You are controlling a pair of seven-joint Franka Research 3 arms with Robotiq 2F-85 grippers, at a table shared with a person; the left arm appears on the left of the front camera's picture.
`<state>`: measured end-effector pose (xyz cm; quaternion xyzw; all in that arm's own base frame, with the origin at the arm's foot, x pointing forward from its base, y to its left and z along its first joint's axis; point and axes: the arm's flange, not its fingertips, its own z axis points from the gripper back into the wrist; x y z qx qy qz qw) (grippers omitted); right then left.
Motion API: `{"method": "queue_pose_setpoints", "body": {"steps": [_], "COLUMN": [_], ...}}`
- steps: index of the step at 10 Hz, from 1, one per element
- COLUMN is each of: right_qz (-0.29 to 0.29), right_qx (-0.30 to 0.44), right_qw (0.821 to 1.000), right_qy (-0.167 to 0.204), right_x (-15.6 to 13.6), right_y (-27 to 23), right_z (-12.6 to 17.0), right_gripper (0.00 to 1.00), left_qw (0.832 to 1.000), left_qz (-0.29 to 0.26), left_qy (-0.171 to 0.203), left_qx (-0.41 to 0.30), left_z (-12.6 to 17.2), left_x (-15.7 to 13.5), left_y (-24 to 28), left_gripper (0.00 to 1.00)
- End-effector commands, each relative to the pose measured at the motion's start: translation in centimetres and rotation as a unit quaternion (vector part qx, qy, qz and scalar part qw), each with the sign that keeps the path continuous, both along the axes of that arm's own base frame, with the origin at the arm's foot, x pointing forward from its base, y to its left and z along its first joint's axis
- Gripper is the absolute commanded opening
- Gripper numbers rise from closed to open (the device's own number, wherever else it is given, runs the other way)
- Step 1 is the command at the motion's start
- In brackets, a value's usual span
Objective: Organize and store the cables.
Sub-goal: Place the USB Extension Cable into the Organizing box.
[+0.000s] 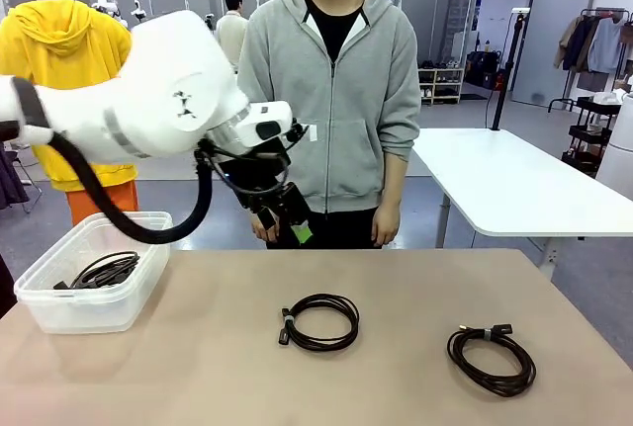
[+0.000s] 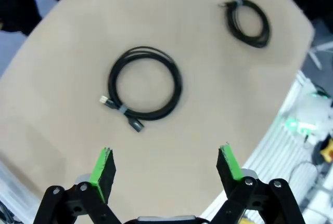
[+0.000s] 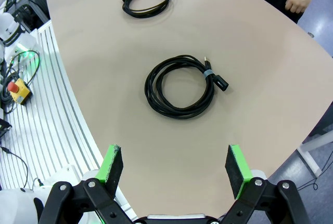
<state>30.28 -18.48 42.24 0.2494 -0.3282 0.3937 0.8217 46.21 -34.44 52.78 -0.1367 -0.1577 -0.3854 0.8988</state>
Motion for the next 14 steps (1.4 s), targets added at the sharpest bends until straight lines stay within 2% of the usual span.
{"method": "queue_pose_setpoints", "body": {"steps": [1, 3, 4, 5, 6, 9, 10, 12, 13, 14], "right_qz": [0.004, 0.004, 0.004, 0.004, 0.004, 0.004, 0.004, 0.004, 0.004, 0.004], "right_qx": [0.005, 0.005, 0.005, 0.005, 0.005, 0.005, 0.005, 0.005, 0.005, 0.005], "right_qw": [1.0, 1.0, 1.0, 1.0, 1.0, 1.0, 1.0, 1.0, 1.0, 1.0], "right_qy": [-0.011, -0.011, -0.011, -0.011, -0.011, -0.011, -0.011, -0.011, -0.011, -0.011], "right_x": [-0.1, -0.1, -0.1, -0.1, -0.1, -0.1, -0.1, -0.1, -0.1, -0.1], "right_y": [0.0, 0.0, 0.0, 0.0, 0.0, 0.0, 0.0, 0.0, 0.0, 0.0], "right_z": [-0.1, -0.1, -0.1, -0.1, -0.1, -0.1, -0.1, -0.1, -0.1, -0.1], "right_gripper": [1.0, 1.0, 1.0, 1.0, 1.0, 1.0, 1.0, 1.0, 1.0, 1.0], "left_qw": [0.998, 0.993, 0.985, 0.981, 0.977, 0.953, 0.946, 0.941, 0.944, 0.945], "left_qz": [0.047, 0.098, 0.153, 0.158, 0.18, 0.232, 0.246, 0.259, 0.246, 0.247], "left_qy": [0.023, 0.042, 0.056, 0.101, 0.099, 0.166, 0.17, 0.18, 0.172, 0.181], "left_qx": [0.034, 0.043, 0.061, 0.055, 0.057, 0.105, 0.125, 0.127, 0.136, 0.117], "left_z": [0.7, -1.5, -3.0, -4.7, -6.6, -13.3, -15.5, -16.9, -17.0, -18.2], "left_x": [1.9, 3.6, 4.6, 5.0, 5.8, 6.9, 7.3, 7.2, 6.9, 6.7], "left_y": [-1.5, -2.3, -2.6, -3.1, -3.2, -3.3, -3.3, -3.3, -3.1, -2.6], "left_gripper": [0.99, 0.99, 0.99, 0.99, 0.99, 0.99, 0.99, 0.99, 0.99, 0.99]}}
